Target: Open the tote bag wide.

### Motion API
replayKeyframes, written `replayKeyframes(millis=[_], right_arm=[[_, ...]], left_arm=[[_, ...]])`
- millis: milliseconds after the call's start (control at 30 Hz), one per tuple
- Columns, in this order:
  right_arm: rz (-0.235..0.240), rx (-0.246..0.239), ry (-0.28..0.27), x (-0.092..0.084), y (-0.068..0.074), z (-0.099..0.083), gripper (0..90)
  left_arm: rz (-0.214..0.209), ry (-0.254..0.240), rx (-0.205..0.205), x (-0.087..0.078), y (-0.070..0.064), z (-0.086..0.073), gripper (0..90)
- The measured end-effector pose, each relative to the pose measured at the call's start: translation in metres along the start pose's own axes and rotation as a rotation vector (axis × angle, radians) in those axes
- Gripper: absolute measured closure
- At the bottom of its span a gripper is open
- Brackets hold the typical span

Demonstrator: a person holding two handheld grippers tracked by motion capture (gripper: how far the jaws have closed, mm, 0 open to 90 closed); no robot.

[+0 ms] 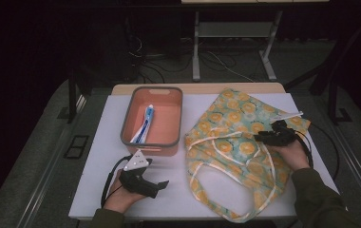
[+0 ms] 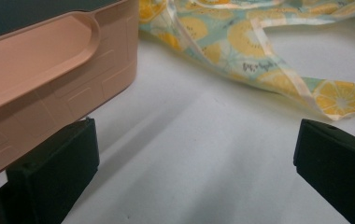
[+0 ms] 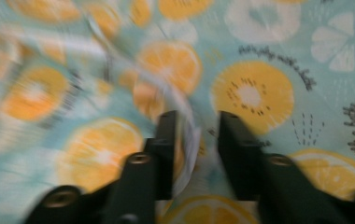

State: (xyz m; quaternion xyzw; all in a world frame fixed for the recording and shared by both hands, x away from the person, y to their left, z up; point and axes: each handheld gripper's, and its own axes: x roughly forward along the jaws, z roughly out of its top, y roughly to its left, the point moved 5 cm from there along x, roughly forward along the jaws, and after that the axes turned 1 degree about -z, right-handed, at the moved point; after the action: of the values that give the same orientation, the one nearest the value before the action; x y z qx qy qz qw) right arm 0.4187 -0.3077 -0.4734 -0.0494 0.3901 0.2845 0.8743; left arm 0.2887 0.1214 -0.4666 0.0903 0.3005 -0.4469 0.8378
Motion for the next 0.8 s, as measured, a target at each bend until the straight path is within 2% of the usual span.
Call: replayKeyframes(millis=[33,67,100,133,167,267,300,367,400,433,467,500,533,567,600,667,700,733,800], right_arm=[[0.015,-0.002,-0.036,-0.015,0.006,0.008,52.2],[0.015,-0.002,-0.036,-0.015,0.006,0.008,52.2],[0.024,-0.015,-0.054,-0.023,0.011,0.012,49.6],[0.045,-0.055,-0.081,-0.039,0.024,0.017,49.0],[0.045,-0.055,-0.081,-0.039,0.024,0.017,49.0],[0.103,-0.115,-0.098,-0.058,0.051,0.019,53.3],[0.117,-0.134,-0.098,-0.061,0.059,0.018,55.0],[0.157,-0.193,-0.091,-0.066,0.083,0.014,60.3],[0.176,-0.206,-0.082,-0.066,0.092,0.012,62.2],[0.214,-0.258,-0.051,-0.061,0.115,0.004,67.1],[0.225,-0.27,-0.037,-0.058,0.122,0.001,69.0],[0.225,-0.27,-0.037,-0.058,0.122,0.001,69.0],[0.237,-0.287,-0.022,-0.053,0.129,-0.002,70.5],[0.233,-0.328,0.012,-0.04,0.142,-0.007,72.3],[0.233,-0.328,0.012,-0.04,0.142,-0.007,72.3],[0.223,-0.346,0.039,-0.029,0.147,-0.01,72.5],[0.198,-0.36,0.07,-0.016,0.146,-0.013,71.6],[0.198,-0.36,0.07,-0.016,0.146,-0.013,71.6],[0.179,-0.37,0.094,-0.004,0.141,-0.018,67.7]], left_arm=[[0.0,0.0,-0.001,0.0,0.0,0.0,0.0],[0.001,-0.001,-0.002,0.0,0.0,0.0,0.0],[0.001,-0.001,-0.001,0.0,0.0,0.0,0.0],[0.002,-0.001,-0.001,0.0,0.0,0.0,0.0],[0.003,-0.001,-0.001,-0.001,0.0,0.0,0.0],[0.004,-0.004,0.001,-0.002,0.0,0.0,0.0],[0.003,-0.006,0.002,-0.002,0.0,0.001,0.0],[0.004,-0.003,0.001,-0.002,0.0,0.0,0.0],[0.004,-0.003,0.001,-0.002,0.0,0.0,0.0],[0.005,-0.003,0.001,-0.002,0.0,0.0,0.0],[0.004,-0.003,0.001,-0.002,0.0,0.0,0.0],[0.004,-0.005,0.001,-0.002,0.0,0.0,0.0],[0.005,-0.006,0.001,-0.002,0.0,0.0,0.0],[0.006,-0.004,0.003,-0.002,0.0,0.0,0.0],[0.005,-0.003,0.003,-0.002,0.0,0.0,0.0],[0.005,-0.003,0.003,-0.002,0.0,0.0,0.0],[0.004,-0.003,0.003,-0.002,0.0,0.0,0.0],[0.005,-0.002,0.005,-0.002,0.0,0.0,0.0],[0.003,-0.002,0.004,-0.002,-0.001,0.0,0.0]])
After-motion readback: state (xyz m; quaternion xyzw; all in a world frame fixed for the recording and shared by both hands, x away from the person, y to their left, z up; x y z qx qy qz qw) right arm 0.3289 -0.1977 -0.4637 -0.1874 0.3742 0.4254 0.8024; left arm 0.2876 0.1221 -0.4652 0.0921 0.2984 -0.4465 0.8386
